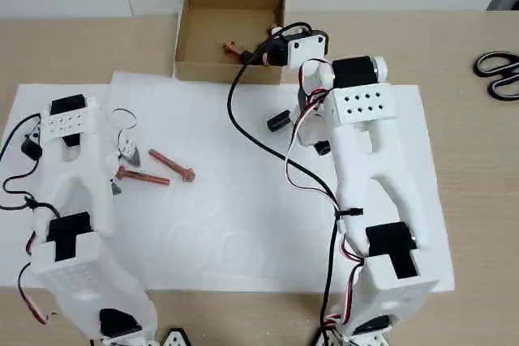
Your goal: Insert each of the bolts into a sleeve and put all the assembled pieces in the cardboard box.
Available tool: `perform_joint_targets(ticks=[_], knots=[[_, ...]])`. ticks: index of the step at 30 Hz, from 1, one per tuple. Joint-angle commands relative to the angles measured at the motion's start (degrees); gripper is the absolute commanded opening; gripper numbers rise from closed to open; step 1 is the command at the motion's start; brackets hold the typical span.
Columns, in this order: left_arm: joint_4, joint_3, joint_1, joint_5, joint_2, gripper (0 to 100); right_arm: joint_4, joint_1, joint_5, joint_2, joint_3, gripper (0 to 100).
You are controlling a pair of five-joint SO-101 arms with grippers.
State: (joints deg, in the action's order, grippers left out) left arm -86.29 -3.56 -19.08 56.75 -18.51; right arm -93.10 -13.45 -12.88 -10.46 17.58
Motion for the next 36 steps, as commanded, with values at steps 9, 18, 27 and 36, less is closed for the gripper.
perform_joint_targets(ticks=[9,18,27,36], knots=[[1.3,0.6,0.4,-0.3,-6.8,12,0.0,-0.2,1.7,3.5,2.5,0.6],[-0.8,4.1,2.3,-0.3,-8.4,10,0.0,-0.2,1.6,3.7,2.5,0.6],[-7.5,14.8,5.2,-5.1,-8.7,3,0.0,-0.2,1.6,3.8,2.5,0.6],[-7.6,25.3,5.5,-22.8,-8.5,6,0.0,-0.1,1.6,3.8,2.5,0.6]])
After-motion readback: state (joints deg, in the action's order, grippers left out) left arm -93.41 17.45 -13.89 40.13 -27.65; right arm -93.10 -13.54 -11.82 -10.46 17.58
